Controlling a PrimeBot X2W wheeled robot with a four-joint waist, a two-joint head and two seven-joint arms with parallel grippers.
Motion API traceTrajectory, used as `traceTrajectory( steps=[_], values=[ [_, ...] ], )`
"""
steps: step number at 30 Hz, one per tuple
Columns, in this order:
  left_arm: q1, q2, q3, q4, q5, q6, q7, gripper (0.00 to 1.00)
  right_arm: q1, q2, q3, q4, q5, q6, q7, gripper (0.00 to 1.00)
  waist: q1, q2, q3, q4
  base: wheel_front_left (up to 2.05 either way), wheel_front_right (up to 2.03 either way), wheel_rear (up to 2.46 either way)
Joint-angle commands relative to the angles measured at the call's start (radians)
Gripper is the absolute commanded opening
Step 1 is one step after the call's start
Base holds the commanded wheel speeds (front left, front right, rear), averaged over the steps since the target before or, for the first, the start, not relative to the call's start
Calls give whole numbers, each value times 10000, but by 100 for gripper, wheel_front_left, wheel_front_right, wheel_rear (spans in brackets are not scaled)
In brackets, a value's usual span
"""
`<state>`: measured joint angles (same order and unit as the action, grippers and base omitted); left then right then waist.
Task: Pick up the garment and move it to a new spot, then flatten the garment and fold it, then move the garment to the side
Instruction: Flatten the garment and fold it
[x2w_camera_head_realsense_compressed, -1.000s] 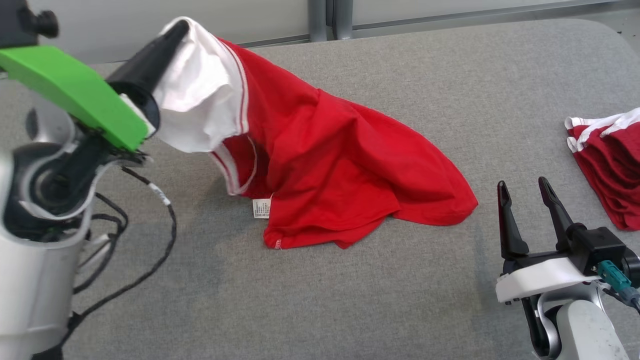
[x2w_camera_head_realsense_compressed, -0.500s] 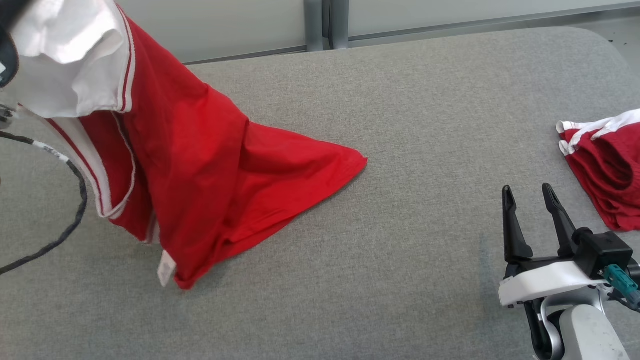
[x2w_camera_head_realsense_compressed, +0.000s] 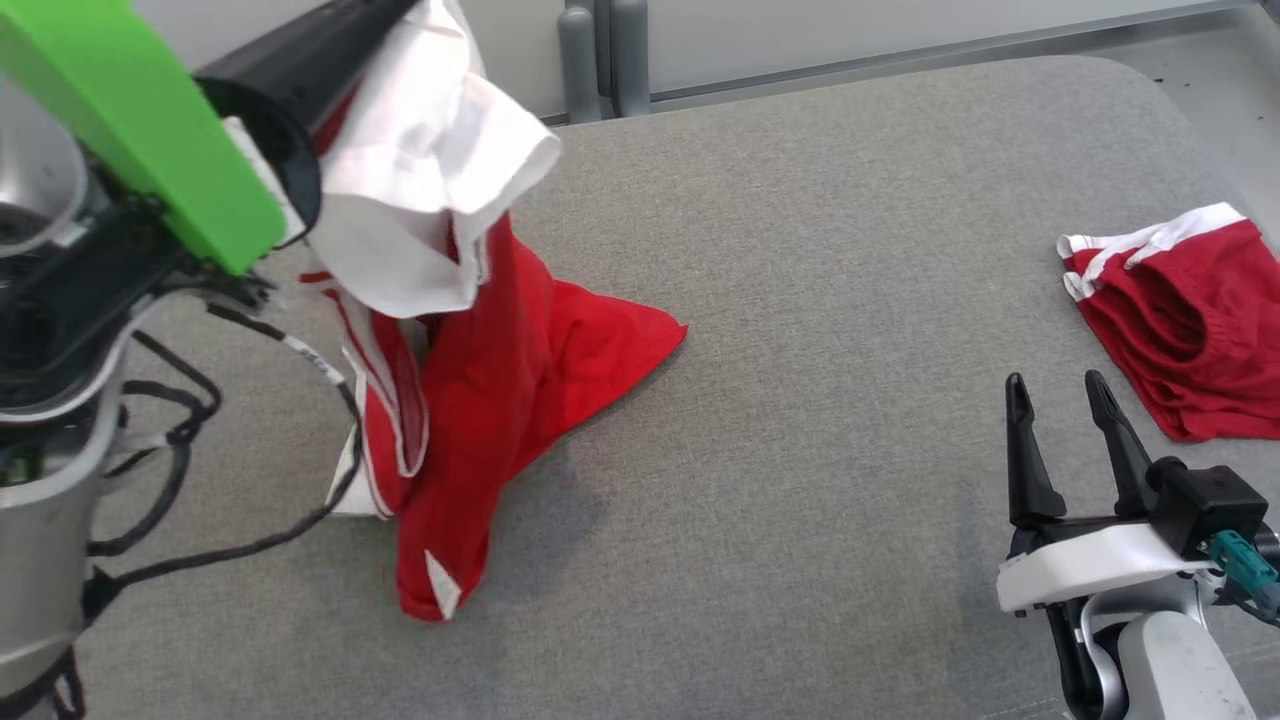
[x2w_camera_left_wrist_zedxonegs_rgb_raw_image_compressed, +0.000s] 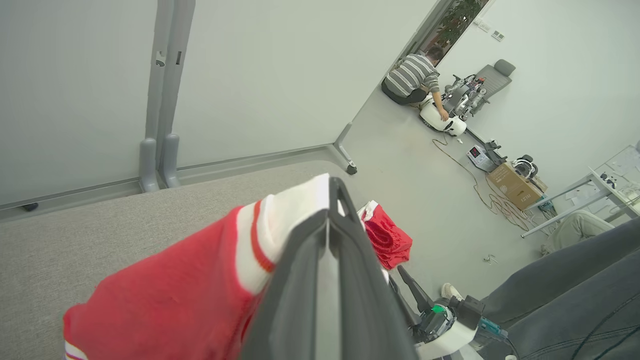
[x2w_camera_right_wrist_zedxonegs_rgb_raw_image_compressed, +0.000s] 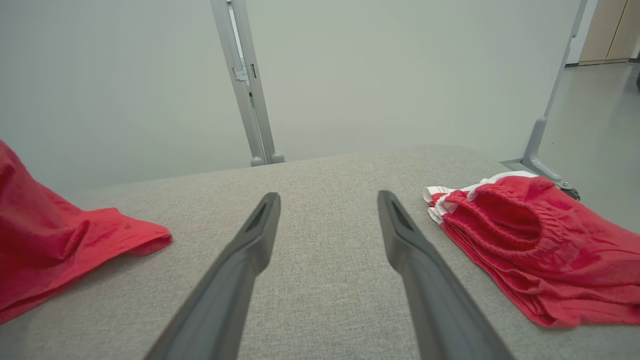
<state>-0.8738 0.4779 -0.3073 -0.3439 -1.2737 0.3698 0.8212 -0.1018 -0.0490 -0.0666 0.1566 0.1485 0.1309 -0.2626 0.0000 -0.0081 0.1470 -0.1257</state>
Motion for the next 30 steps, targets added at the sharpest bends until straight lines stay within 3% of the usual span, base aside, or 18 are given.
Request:
traceTrajectory(
  steps=[1,7,12,15,22,30],
  values=[
    [-137,-203,-173,101,109,-55,-82,0,73,-26,-20,-15,82,-3,-31,100,0,81,17,-134,0,0,0],
    [-12,-1081,-1217,813,478,-164,-345,0,-264,-23,126,-156,182,-3,-31,100,0,81,373,-617,0,0,0],
    [-69,-1461,-2251,1813,1352,-496,-755,0,-523,-30,278,-231,453,-3,-31,100,0,81,827,-1343,0,0,0],
    [-214,-2001,-2765,2631,1752,-694,-1179,0,-613,-20,355,-222,665,-3,-31,100,0,81,1112,-1781,0,0,0],
    [-550,-3721,-3569,4557,2251,-1167,-2596,0,-711,-22,681,-147,1014,-3,-31,100,0,81,1675,-2922,0,0,0],
    [-777,-4248,-4464,6413,2444,-2020,-4760,0,-603,-23,829,-128,1157,-3,-31,100,0,81,1762,-3609,0,0,0]
  ],
)
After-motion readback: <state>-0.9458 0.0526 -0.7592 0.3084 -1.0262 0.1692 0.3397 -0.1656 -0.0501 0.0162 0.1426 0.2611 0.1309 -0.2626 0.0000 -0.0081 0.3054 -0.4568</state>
